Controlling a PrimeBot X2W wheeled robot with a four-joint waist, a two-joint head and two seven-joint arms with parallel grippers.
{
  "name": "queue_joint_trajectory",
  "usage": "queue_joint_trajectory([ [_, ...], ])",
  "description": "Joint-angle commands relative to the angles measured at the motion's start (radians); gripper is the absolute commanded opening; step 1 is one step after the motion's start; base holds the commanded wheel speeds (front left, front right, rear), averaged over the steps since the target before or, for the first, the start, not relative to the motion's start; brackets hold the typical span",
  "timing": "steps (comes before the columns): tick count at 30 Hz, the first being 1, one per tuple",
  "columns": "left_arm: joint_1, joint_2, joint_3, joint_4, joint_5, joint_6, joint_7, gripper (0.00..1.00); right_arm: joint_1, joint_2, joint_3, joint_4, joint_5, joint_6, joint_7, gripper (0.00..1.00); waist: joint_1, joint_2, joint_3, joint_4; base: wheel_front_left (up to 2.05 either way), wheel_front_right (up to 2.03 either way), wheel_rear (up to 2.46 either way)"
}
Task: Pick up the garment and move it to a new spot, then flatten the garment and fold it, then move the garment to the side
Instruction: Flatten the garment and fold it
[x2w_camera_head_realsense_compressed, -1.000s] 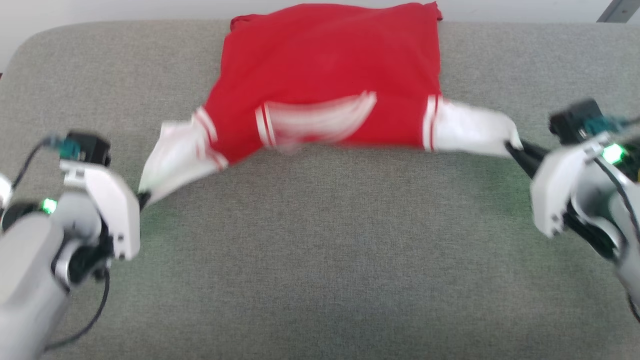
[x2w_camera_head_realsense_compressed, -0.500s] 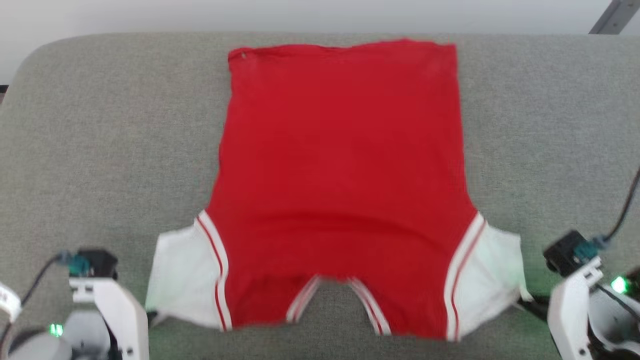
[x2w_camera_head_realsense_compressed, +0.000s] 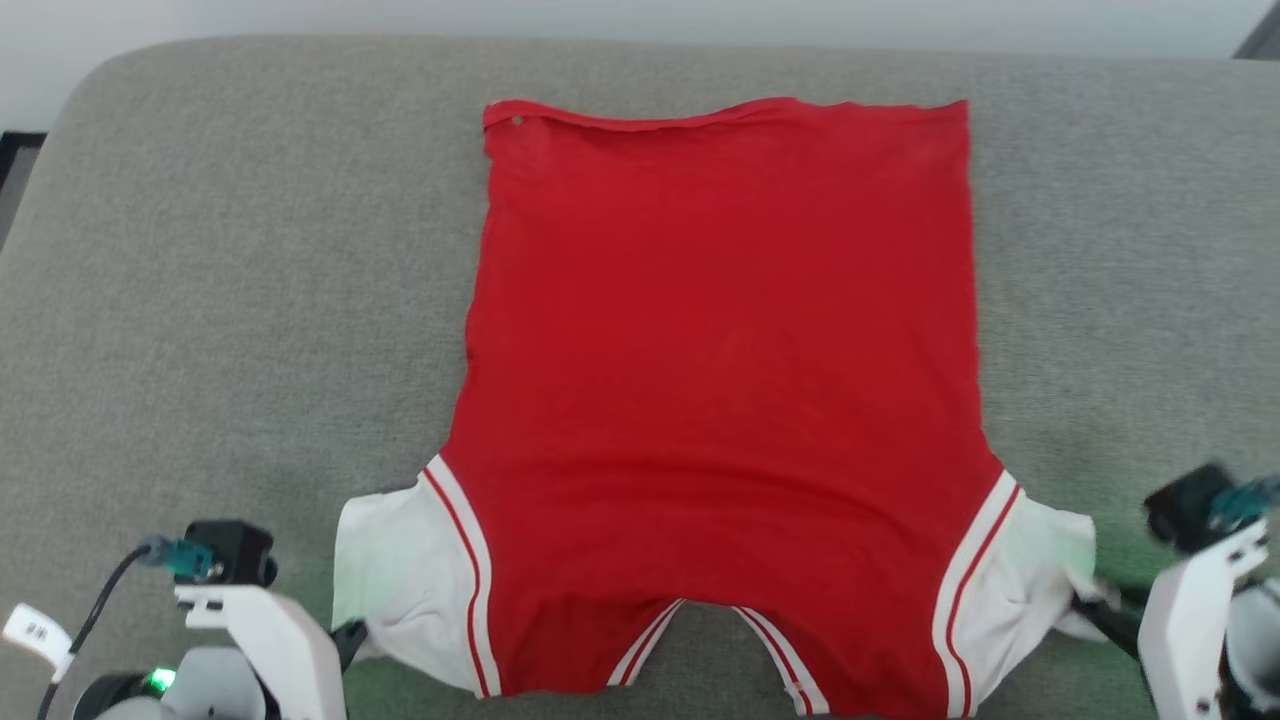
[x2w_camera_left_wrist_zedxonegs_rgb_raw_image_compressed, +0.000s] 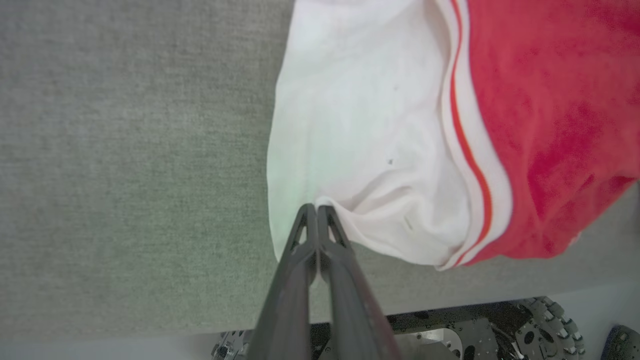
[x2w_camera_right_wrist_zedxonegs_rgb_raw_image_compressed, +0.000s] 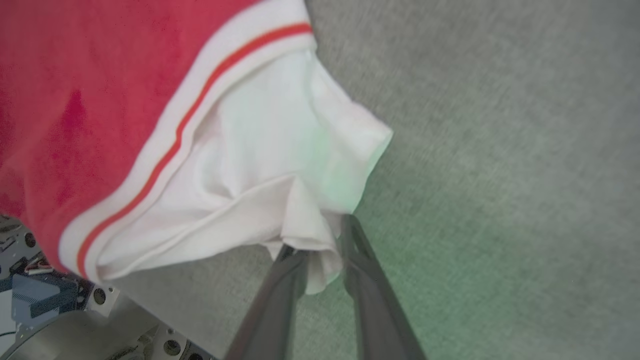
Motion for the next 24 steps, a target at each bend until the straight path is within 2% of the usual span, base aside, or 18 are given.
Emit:
queue_joint_trajectory([
  [1,-0.019,-0.009,0.002,0.0,0.01,-0.008,-0.008,0.0,-0.012,0.021,-0.032,-0.025,-0.015,-0.005,0.013,1.0,0.0,-0.0001,0.01,0.01,0.0,0.0,0.0],
  [2,-0.019,-0.009,0.002,0.0,0.01,-0.008,-0.008,0.0,-0.012,0.021,-0.032,-0.025,-0.015,-0.005,0.013,1.0,0.0,-0.0001,0.01,0.01,0.0,0.0,0.0],
  [6,-0.055,-0.039,0.004,0.004,0.028,-0.025,-0.034,0.0,-0.042,0.061,-0.137,-0.118,-0.059,-0.003,0.056,1.0,0.0,-0.0001,0.032,0.028,0.0,0.0,0.0],
  [9,-0.077,-0.057,-0.001,0.01,0.035,-0.037,-0.045,0.0,-0.098,0.111,-0.217,-0.175,-0.107,-0.003,0.079,1.0,0.0,-0.0001,0.053,0.043,0.0,0.0,0.0],
  [12,-0.106,-0.08,-0.009,0.019,0.047,-0.053,-0.053,0.0,-0.192,0.162,-0.278,-0.175,-0.179,-0.003,0.075,1.0,0.0,-0.0001,0.079,0.064,0.0,0.0,0.0],
  [17,-0.167,-0.127,-0.034,0.042,0.072,-0.088,-0.056,0.0,-0.408,0.219,-0.31,-0.051,-0.276,-0.003,0.041,1.0,0.0,-0.0001,0.13,0.11,0.0,0.0,0.0],
  [24,-0.252,-0.187,-0.067,0.094,0.095,-0.135,-0.043,0.0,-0.693,0.234,-0.285,0.259,-0.368,-0.003,0.031,1.0,0.0,-0.0001,0.184,0.178,0.0,0.0,0.0],
])
